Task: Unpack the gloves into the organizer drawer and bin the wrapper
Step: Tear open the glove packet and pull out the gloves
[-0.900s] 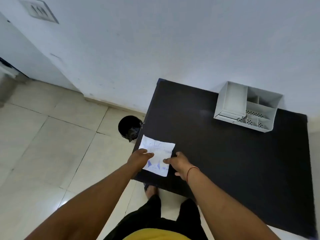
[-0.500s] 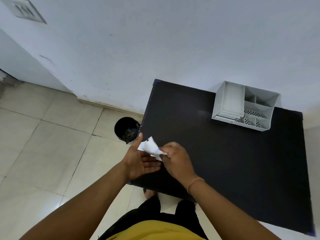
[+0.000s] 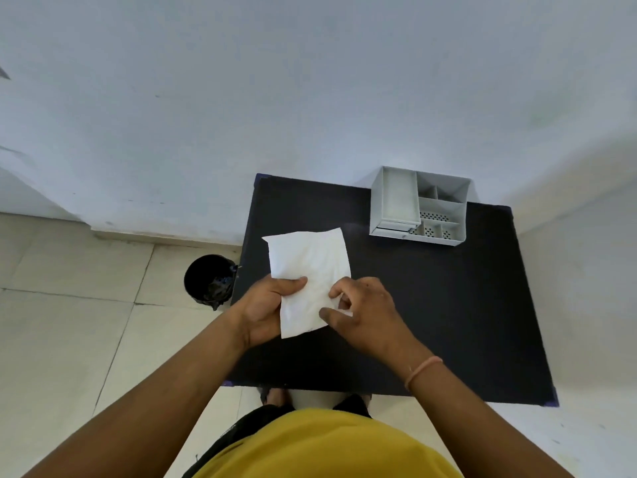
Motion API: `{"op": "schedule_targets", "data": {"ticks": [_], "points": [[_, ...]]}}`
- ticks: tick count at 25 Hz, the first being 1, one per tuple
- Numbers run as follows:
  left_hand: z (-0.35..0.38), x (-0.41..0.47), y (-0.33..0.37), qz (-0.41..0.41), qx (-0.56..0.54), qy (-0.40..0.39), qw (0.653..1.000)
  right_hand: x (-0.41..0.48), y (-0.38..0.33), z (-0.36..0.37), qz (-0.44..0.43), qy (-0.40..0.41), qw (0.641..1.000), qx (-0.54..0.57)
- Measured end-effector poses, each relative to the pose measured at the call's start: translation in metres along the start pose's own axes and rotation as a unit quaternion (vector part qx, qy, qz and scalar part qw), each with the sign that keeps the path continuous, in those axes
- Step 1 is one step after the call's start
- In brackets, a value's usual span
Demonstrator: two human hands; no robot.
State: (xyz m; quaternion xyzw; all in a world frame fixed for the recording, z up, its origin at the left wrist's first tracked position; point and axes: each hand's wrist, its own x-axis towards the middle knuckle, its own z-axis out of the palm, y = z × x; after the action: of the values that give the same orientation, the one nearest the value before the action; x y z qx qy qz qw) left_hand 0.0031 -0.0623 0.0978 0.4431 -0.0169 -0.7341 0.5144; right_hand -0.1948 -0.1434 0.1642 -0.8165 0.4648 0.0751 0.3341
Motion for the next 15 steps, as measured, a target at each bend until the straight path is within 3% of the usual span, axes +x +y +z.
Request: {"op": "schedule_targets", "data": {"ticks": [3, 6, 9, 12, 15], "points": [[0.016, -0.003, 0.011, 0.019, 0.006, -0.027, 0.999, -0.001, -0.001, -0.015, 0.023, -0.045, 0.998, 0.027], [0.066, -0.012, 0.005, 0.027, 0.031, -0.055, 0.998, -0.033, 0.033, -0.045, 0.044, -0.023, 0.994, 0.095], [0.080, -0.014, 0.007, 0.054, 0.062, -0.063, 0.995, -0.033, 0.039, -0.044, 0.047, -0.053, 0.992, 0.106], [0.101, -0.012, -0.005, 0.071, 0.164, -0.009, 0.984, -0.039, 0.047, -0.053, 0.026, -0.008, 0.994, 0.105], [0.129, -0.006, -0.020, 0.081, 0.144, 0.009, 0.986, -0.048, 0.072, -0.073, 0.023, 0.002, 0.992, 0.127]]}}
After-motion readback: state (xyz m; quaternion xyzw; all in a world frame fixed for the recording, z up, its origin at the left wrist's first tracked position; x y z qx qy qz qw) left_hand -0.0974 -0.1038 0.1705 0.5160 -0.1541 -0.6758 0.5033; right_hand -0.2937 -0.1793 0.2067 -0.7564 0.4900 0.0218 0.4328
